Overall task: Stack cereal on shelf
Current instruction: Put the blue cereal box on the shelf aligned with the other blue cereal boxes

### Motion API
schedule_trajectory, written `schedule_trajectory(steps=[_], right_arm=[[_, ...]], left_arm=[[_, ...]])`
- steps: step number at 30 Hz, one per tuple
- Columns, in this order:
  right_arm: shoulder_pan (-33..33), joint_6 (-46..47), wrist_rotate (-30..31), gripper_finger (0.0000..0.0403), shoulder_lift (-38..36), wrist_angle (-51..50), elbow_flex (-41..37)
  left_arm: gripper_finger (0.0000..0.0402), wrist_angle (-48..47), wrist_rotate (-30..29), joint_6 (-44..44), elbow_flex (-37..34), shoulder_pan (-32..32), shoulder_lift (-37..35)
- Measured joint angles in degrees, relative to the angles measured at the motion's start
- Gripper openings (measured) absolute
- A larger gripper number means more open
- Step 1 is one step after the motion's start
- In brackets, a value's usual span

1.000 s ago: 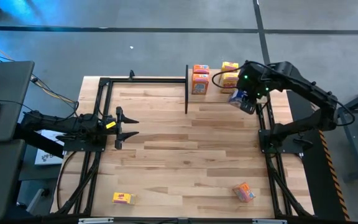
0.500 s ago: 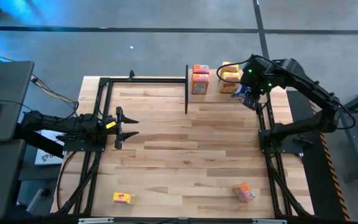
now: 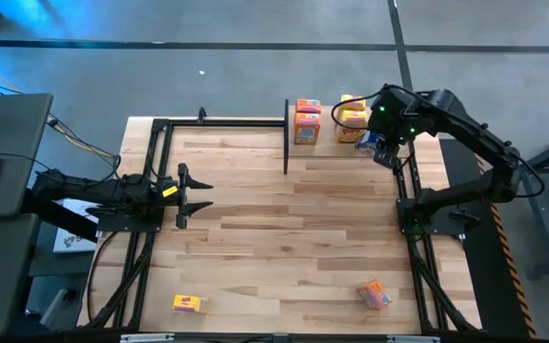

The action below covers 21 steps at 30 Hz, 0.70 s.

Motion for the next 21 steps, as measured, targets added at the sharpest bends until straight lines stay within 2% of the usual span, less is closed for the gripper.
schedule_trajectory(steps=[21], right_arm=[[0.0, 0.6, 1.0, 0.0159, 5.3, 0.0, -0.1]], left_arm=[[0.0207, 0.0, 0.0, 0.0, 0.0, 0.0, 0.0]])
